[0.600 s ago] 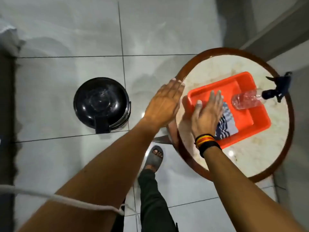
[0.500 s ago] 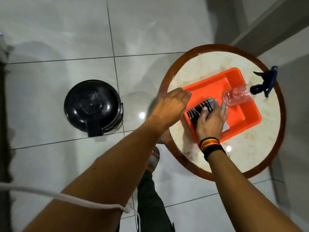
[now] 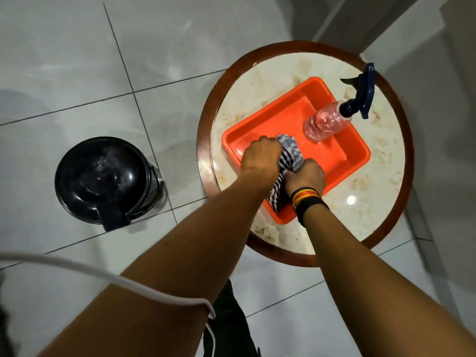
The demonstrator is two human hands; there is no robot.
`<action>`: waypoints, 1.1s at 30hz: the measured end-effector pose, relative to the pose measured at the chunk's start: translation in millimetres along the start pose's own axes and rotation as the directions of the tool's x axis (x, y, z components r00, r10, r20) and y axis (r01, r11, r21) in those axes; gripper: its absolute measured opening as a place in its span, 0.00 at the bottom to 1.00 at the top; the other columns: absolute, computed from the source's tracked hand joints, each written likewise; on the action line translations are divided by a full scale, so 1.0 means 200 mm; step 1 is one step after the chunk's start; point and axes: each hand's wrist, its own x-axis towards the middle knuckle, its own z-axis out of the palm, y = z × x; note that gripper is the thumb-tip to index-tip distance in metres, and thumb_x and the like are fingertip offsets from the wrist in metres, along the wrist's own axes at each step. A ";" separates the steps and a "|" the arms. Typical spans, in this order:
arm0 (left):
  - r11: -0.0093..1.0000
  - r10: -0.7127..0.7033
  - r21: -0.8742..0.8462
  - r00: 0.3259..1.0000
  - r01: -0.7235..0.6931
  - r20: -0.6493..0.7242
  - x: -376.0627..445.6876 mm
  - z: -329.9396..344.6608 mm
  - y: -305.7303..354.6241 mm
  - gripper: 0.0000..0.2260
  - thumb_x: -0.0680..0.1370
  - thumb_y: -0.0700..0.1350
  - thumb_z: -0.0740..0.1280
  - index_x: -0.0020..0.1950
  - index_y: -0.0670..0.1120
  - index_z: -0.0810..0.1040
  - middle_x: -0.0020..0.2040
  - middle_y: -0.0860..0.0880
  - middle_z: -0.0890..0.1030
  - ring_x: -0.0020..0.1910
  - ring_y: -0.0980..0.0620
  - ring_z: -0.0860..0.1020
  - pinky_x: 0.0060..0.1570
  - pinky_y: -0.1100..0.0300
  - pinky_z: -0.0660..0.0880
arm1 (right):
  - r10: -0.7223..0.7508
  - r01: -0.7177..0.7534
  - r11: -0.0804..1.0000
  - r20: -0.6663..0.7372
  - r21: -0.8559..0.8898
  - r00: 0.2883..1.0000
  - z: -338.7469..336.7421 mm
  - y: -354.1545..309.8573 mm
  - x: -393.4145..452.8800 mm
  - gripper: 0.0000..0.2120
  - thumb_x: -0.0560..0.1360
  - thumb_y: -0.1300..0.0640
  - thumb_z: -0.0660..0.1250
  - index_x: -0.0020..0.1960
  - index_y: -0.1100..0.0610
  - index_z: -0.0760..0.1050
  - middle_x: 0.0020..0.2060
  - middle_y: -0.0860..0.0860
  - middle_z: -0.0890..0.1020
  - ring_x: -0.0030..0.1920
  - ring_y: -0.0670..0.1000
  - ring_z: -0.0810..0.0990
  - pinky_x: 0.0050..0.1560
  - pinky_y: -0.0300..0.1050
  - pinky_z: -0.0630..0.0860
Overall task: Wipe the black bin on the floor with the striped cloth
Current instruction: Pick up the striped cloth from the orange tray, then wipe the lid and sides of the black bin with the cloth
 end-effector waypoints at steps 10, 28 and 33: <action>0.663 -0.059 -0.748 0.996 -0.016 -0.073 -0.15 -0.25 -0.31 0.11 0.71 0.54 0.68 0.47 0.50 0.73 0.43 0.45 0.84 0.44 0.44 0.82 0.46 0.47 0.80 | -0.158 0.128 0.755 -0.011 0.644 0.987 -0.26 -0.20 -0.25 0.07 0.67 0.56 0.75 0.45 0.52 0.82 0.38 0.48 0.84 0.34 0.45 0.82 0.37 0.41 0.77; 0.346 -0.591 -0.905 0.806 0.247 -0.006 -0.84 0.00 -1.80 0.11 0.77 0.52 0.70 0.57 0.50 0.80 0.48 0.48 0.85 0.48 0.49 0.85 0.53 0.45 0.83 | -0.491 0.364 0.855 0.350 0.370 0.798 0.79 -1.16 -0.88 0.10 0.69 0.62 0.75 0.49 0.55 0.80 0.42 0.53 0.83 0.41 0.53 0.82 0.40 0.38 0.79; 0.262 -0.642 -0.902 0.760 0.343 0.103 -0.77 0.33 -2.05 0.06 0.77 0.50 0.71 0.52 0.52 0.80 0.48 0.48 0.84 0.48 0.46 0.85 0.53 0.45 0.84 | -0.457 0.441 0.886 0.411 0.140 0.789 1.20 -1.21 -0.85 0.10 0.70 0.57 0.72 0.52 0.54 0.81 0.44 0.52 0.82 0.48 0.57 0.81 0.51 0.45 0.79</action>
